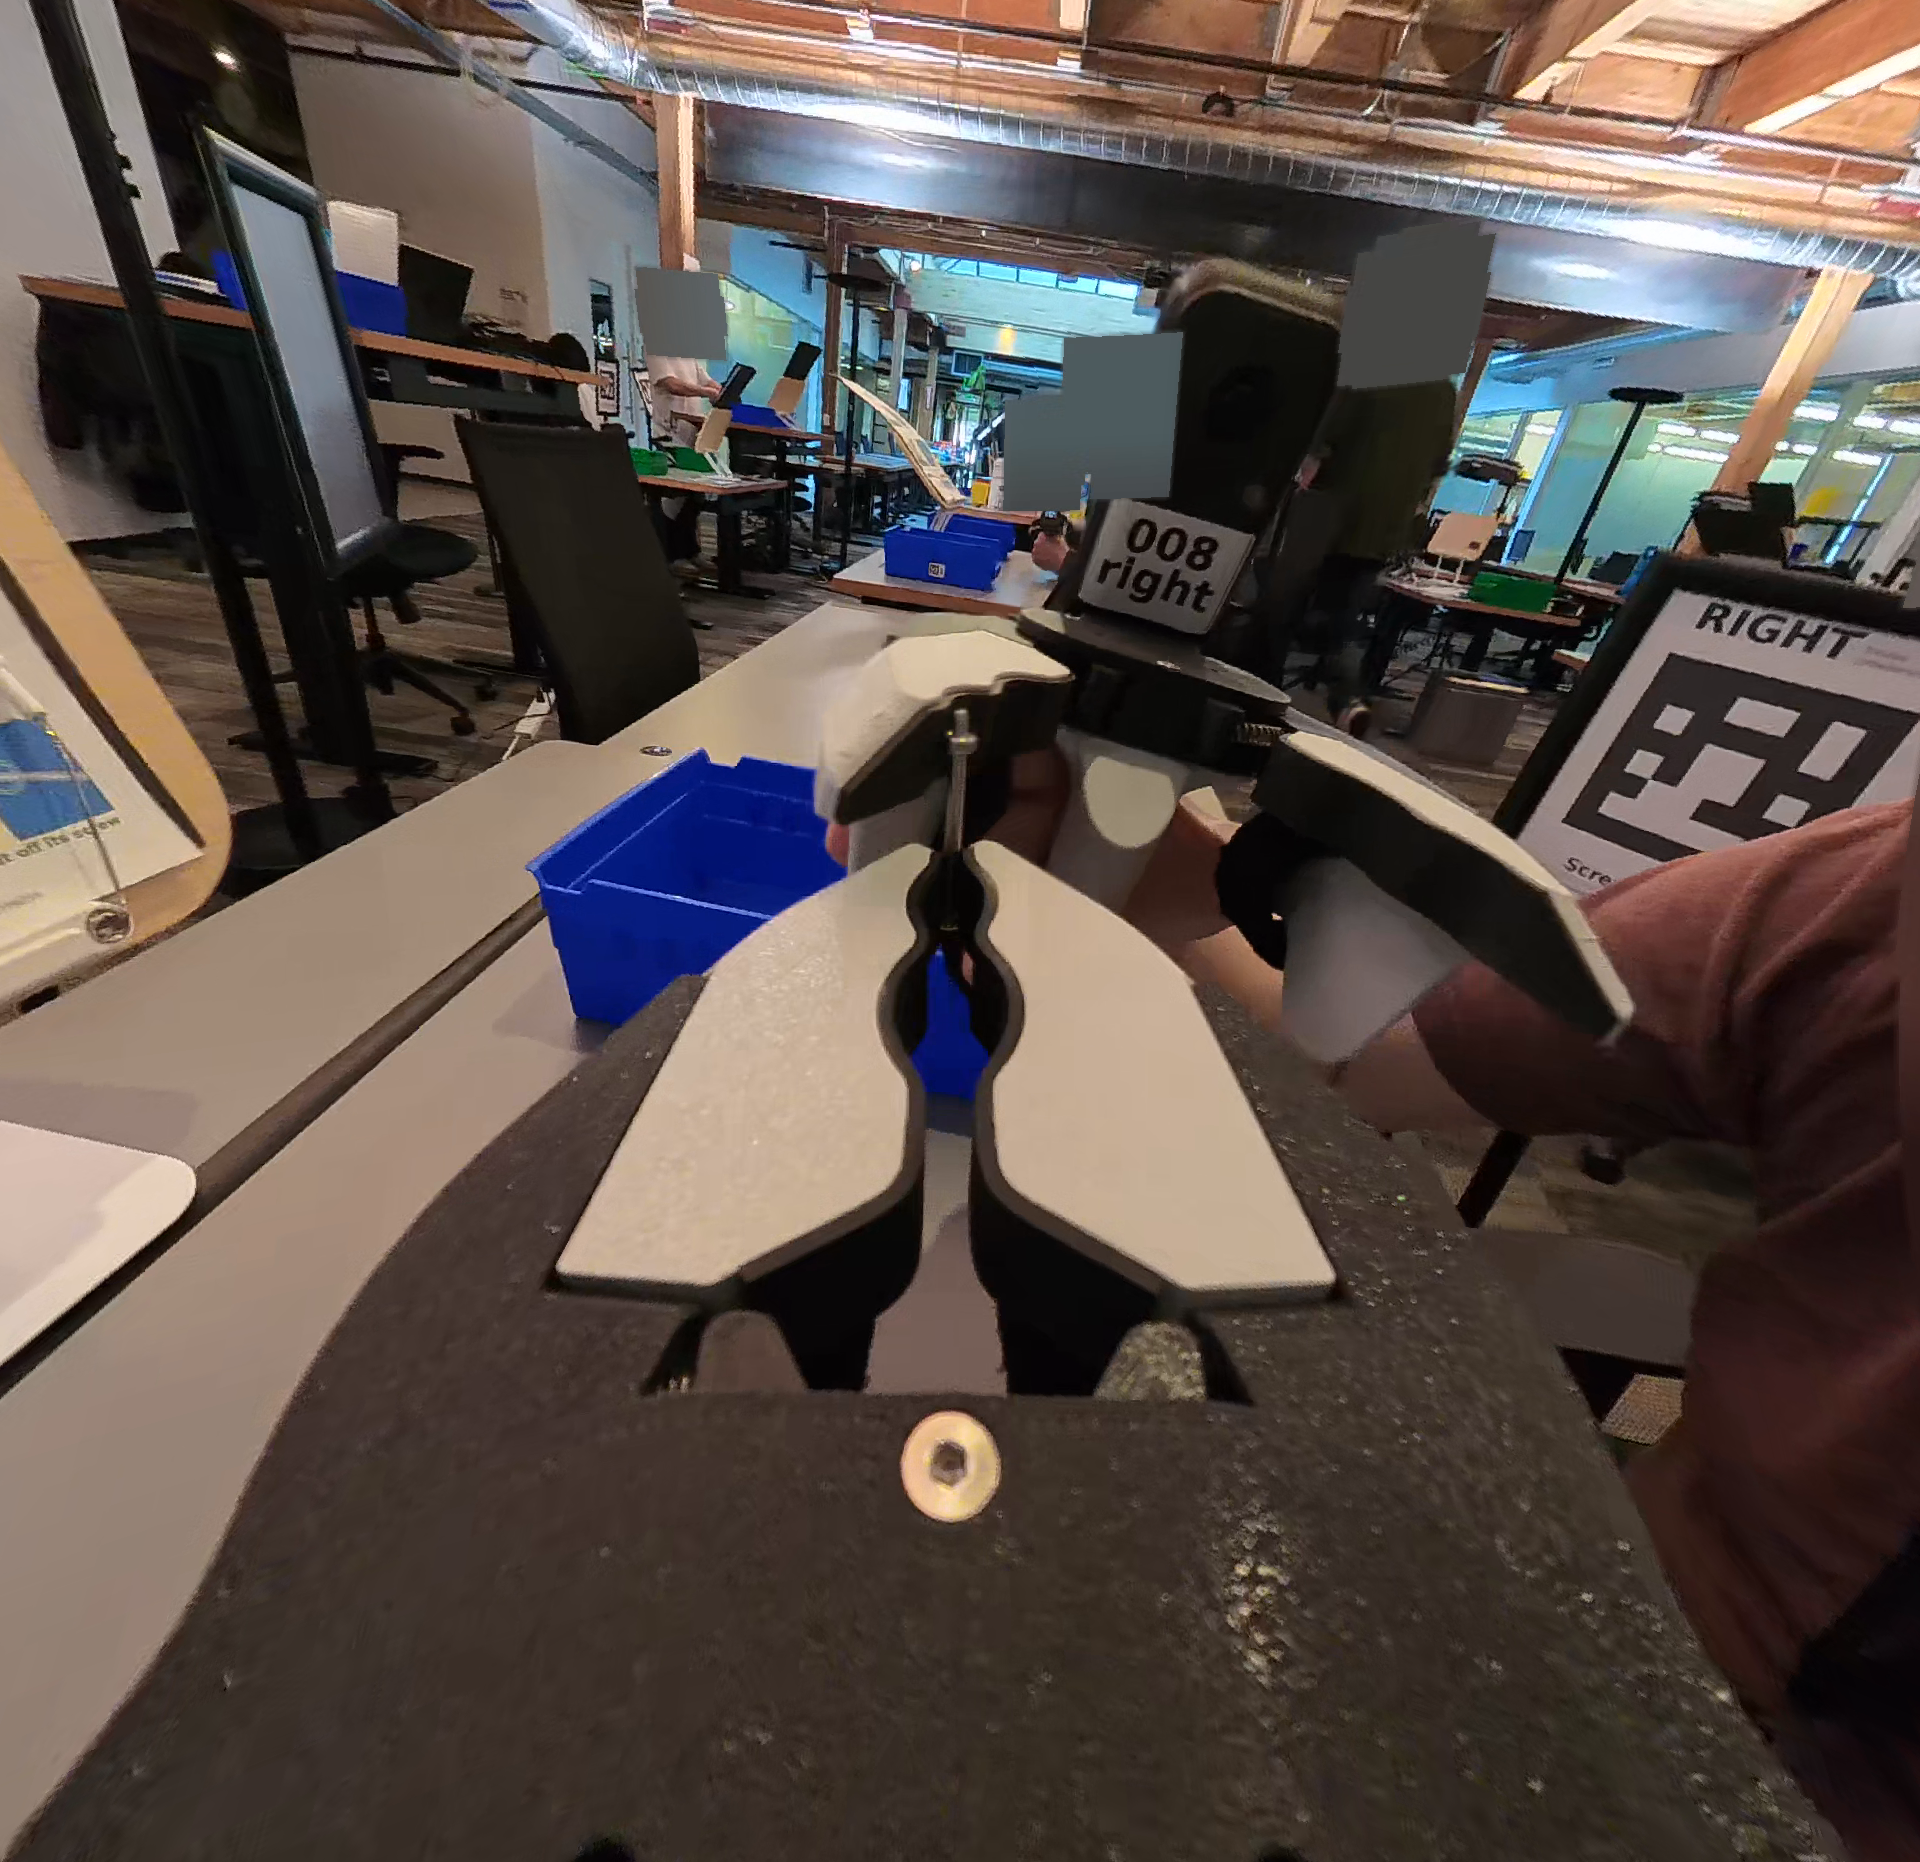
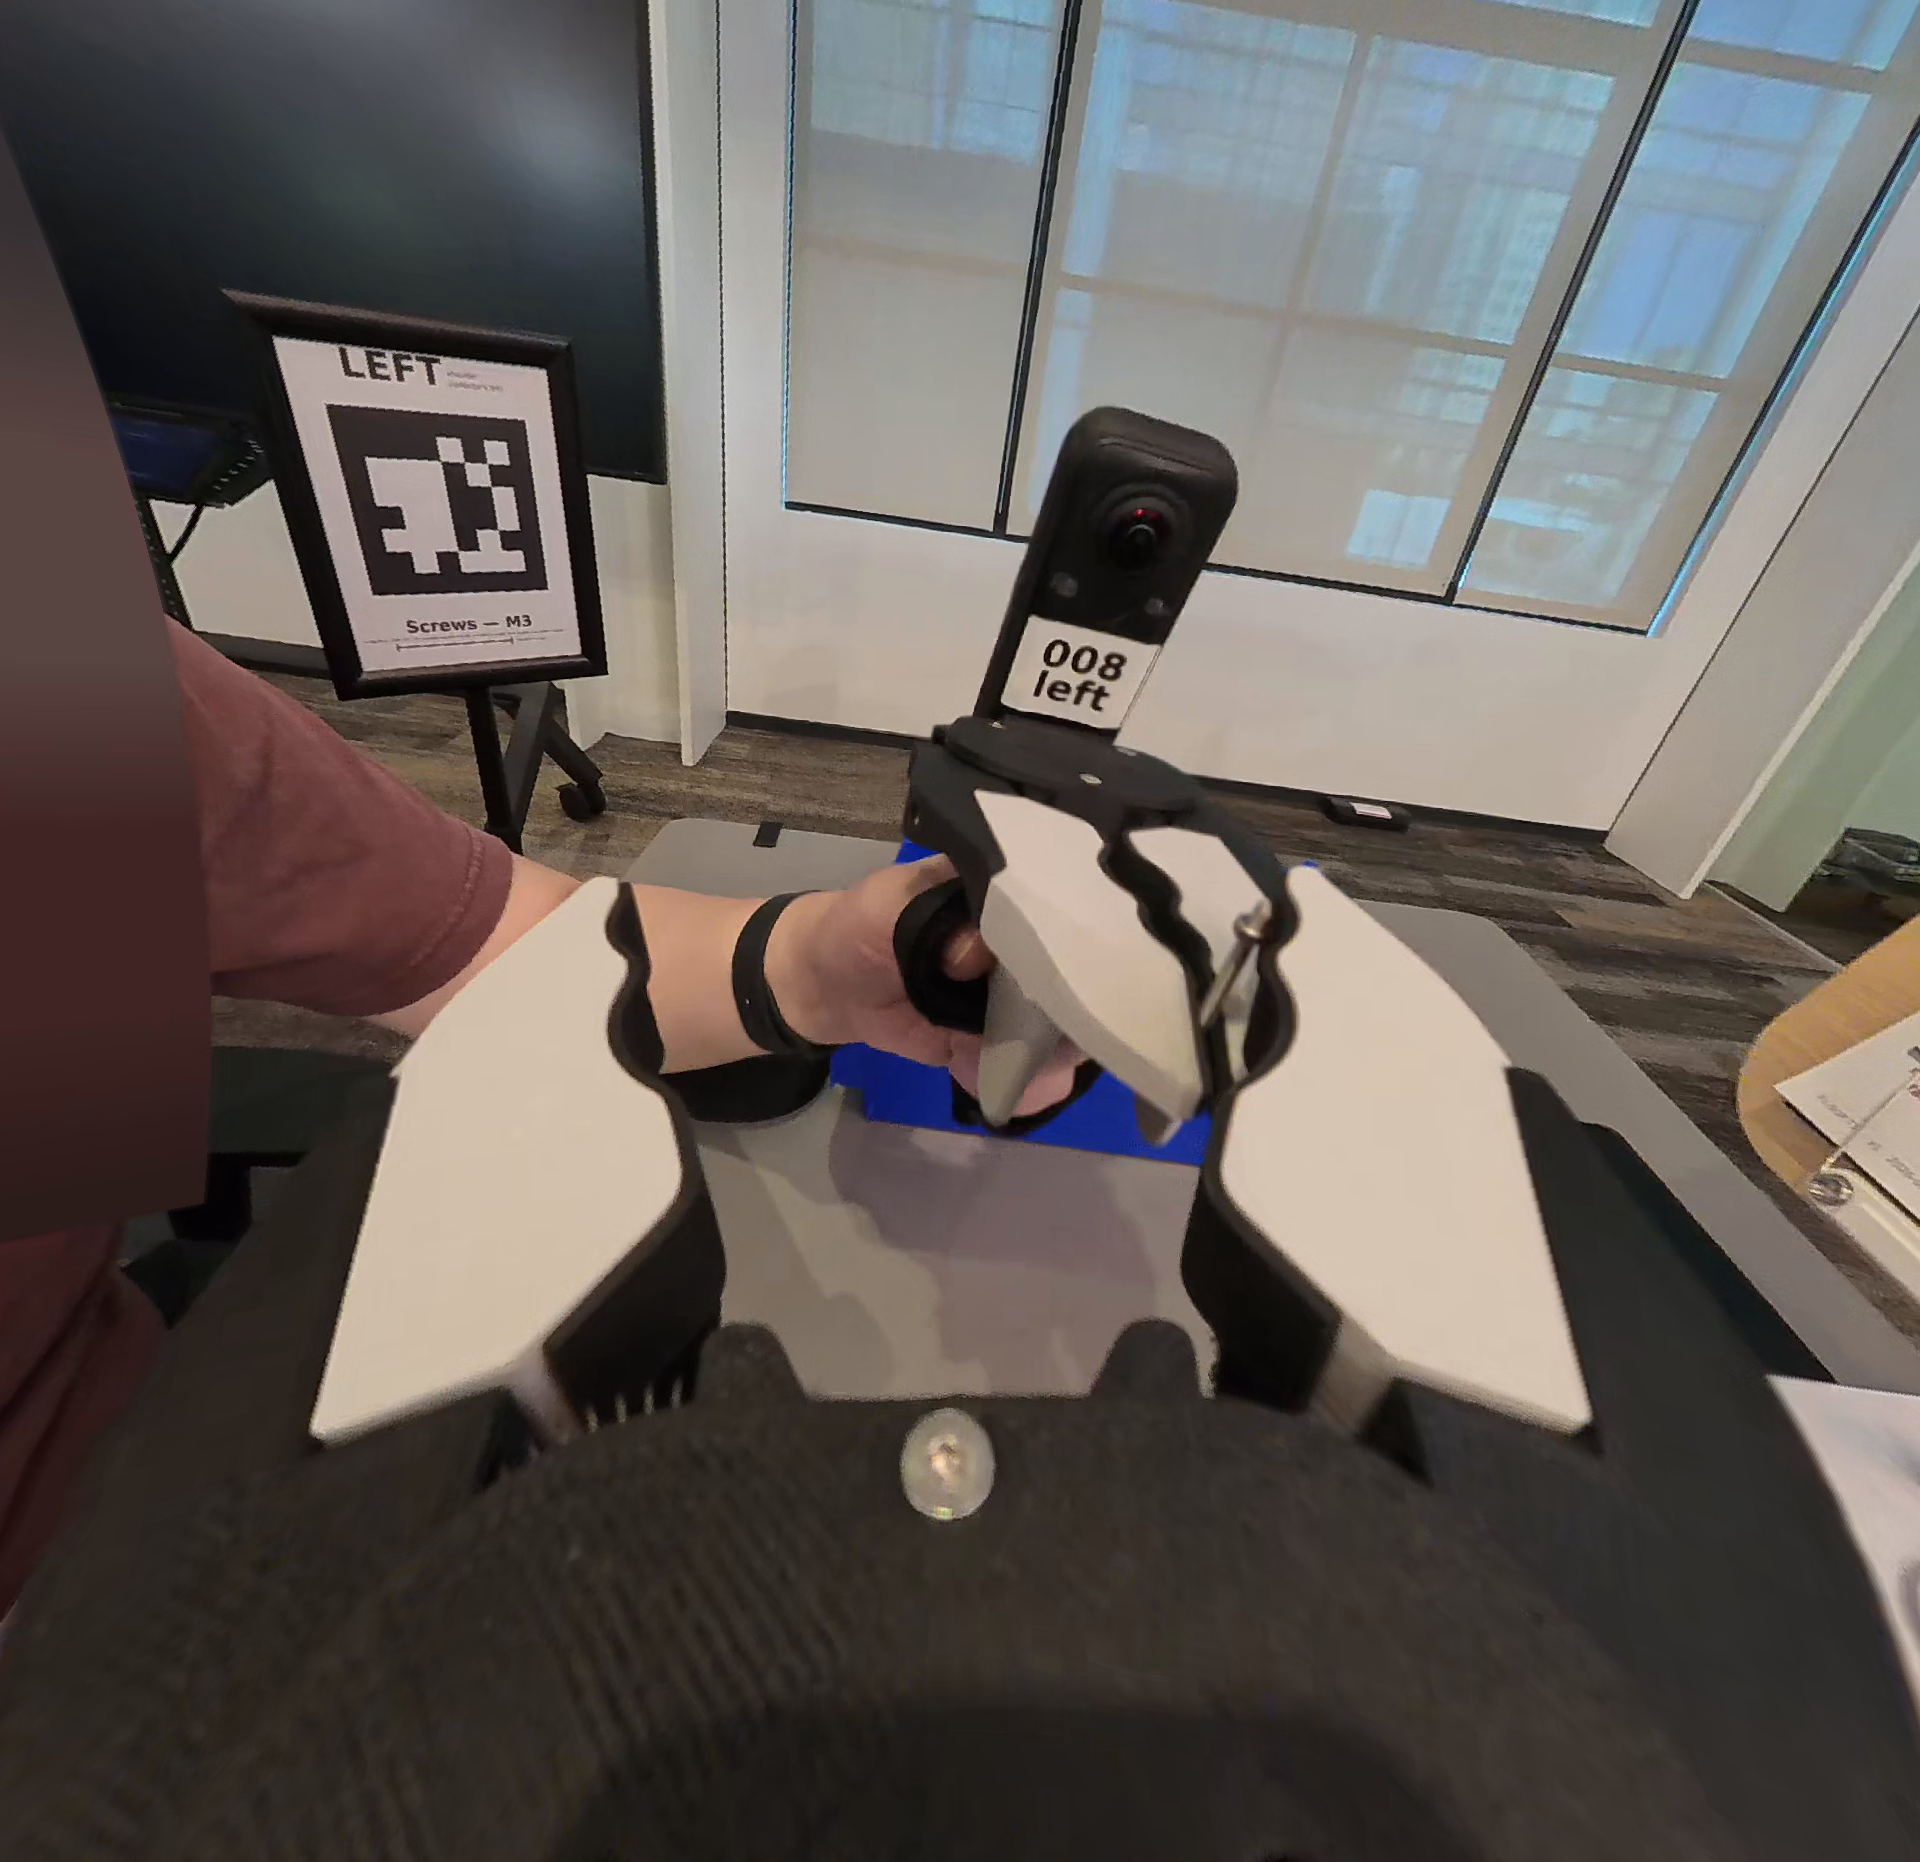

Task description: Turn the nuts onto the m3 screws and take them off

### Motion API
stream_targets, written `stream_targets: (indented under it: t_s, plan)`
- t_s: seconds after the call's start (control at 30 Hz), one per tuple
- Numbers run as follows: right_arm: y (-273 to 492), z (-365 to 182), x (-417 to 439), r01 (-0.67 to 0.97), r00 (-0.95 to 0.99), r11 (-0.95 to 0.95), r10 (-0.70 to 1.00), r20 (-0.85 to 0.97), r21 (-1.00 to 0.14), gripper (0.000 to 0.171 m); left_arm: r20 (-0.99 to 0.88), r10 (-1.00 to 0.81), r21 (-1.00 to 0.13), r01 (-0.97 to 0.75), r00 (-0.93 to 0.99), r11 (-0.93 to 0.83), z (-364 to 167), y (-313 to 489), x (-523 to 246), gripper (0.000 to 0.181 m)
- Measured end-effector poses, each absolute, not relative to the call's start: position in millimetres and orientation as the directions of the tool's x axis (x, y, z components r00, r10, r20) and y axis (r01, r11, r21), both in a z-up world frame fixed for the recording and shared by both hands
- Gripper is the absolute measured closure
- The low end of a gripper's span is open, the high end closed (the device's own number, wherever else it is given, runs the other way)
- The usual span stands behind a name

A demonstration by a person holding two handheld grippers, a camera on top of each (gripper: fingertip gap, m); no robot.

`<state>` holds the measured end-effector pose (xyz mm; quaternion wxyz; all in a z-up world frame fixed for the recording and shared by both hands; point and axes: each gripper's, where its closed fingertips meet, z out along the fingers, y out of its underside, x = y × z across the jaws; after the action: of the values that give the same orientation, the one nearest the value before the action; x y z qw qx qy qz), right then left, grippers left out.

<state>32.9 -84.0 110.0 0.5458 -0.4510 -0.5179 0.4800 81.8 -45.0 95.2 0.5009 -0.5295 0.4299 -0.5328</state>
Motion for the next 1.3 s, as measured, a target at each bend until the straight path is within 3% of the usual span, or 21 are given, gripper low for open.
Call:
stream_targets:
  t_s: [0.2, 0.63, 1.1, 1.3]
  plan:
    - [-81.0, 115.0, 42.2, -0.054, 0.013, 0.147, 0.989, 0.147, -0.988, 0.064, 0.157, -0.982, -0.982, 0.126, 0.107, -0.144, 102.3, -32.7, 68.6, 0.179]
    - [-98.0, 109.4, 23.9, -0.072, -0.054, 0.089, 0.994, 0.093, -0.993, 0.061, 0.124, -0.992, -0.99, 0.061, -0.034, -0.126, 88.0, -73.0, 106.1, 0.179]
    - [-88.1, 121.8, 41.2, -0.078, -0.004, 0.103, 0.995, 0.103, -0.992, 0.061, 0.109, -0.988, -0.986, 0.138, 0.113, -0.093, 108.3, -40.9, 71.9, 0.179]
    - [-85.7, 121.7, 39.1, -0.094, 0.003, 0.08, 0.997, 0.08, -0.992, 0.065, 0.1, -0.994, -0.988, 0.123, 0.036, -0.095, 107.1, -59.1, 84.1, 0.179]
